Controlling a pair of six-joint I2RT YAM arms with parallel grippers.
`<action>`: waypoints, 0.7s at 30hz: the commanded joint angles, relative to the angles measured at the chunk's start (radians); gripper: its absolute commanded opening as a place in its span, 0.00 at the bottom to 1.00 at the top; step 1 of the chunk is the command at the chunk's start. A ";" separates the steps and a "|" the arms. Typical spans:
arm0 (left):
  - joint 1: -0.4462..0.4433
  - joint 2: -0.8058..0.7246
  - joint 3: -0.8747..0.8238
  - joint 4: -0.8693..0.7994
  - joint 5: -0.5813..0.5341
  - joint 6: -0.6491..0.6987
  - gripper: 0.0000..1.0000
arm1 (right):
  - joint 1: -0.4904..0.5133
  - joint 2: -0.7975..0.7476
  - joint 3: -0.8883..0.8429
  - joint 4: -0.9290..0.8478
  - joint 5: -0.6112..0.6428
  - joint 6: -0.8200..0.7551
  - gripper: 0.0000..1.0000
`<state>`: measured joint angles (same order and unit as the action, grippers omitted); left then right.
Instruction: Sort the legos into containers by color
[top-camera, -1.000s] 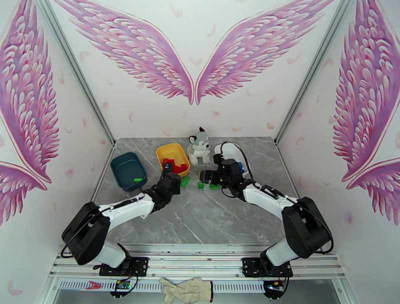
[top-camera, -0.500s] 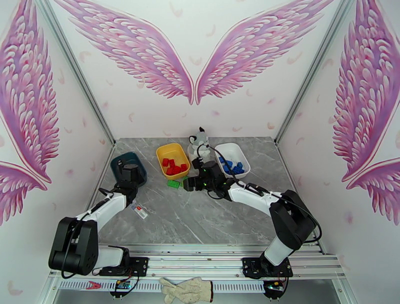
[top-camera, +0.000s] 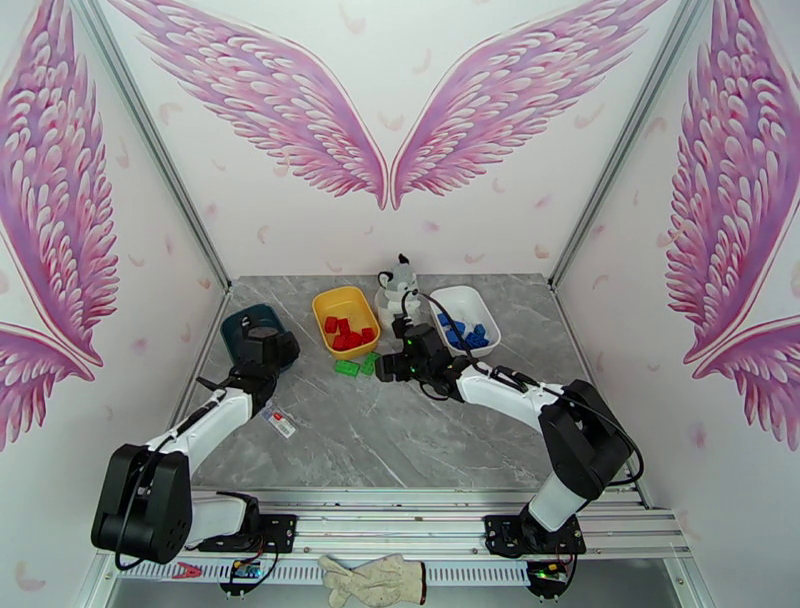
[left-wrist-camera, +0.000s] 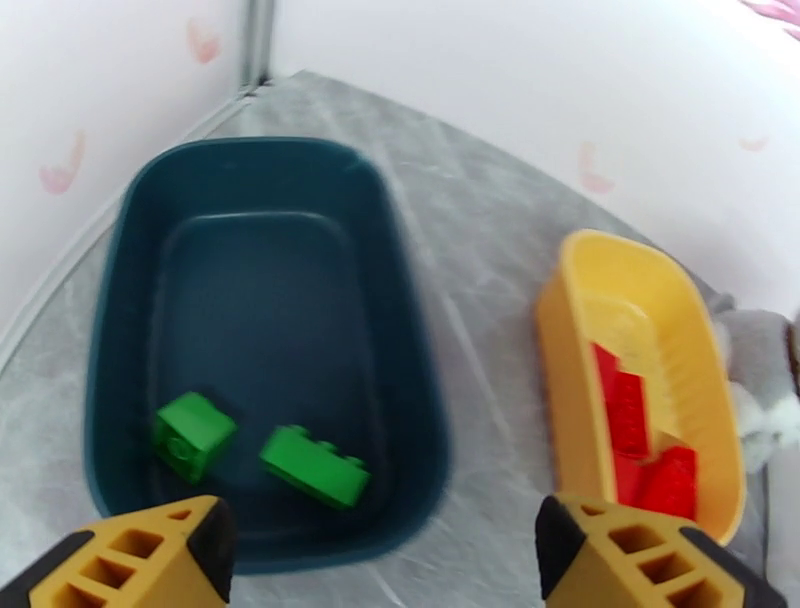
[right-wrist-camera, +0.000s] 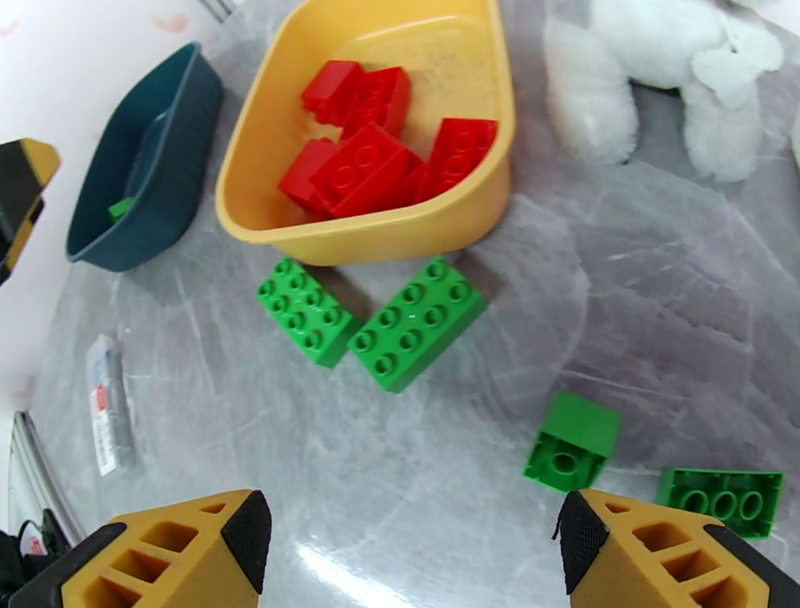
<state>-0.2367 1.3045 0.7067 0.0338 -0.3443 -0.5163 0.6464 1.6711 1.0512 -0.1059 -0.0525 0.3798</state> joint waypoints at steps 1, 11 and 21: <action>-0.107 0.000 -0.018 -0.007 -0.006 0.027 0.86 | -0.023 -0.019 0.020 -0.035 0.086 0.009 0.76; -0.432 0.169 0.040 0.009 -0.053 -0.022 0.85 | -0.145 -0.071 -0.068 0.017 0.063 0.065 0.71; -0.643 0.504 0.295 0.016 0.027 -0.047 0.81 | -0.241 -0.130 -0.152 0.078 0.023 0.110 0.73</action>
<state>-0.8597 1.7512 0.9260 0.0425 -0.3534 -0.5510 0.4160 1.5772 0.9161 -0.0631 -0.0128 0.4641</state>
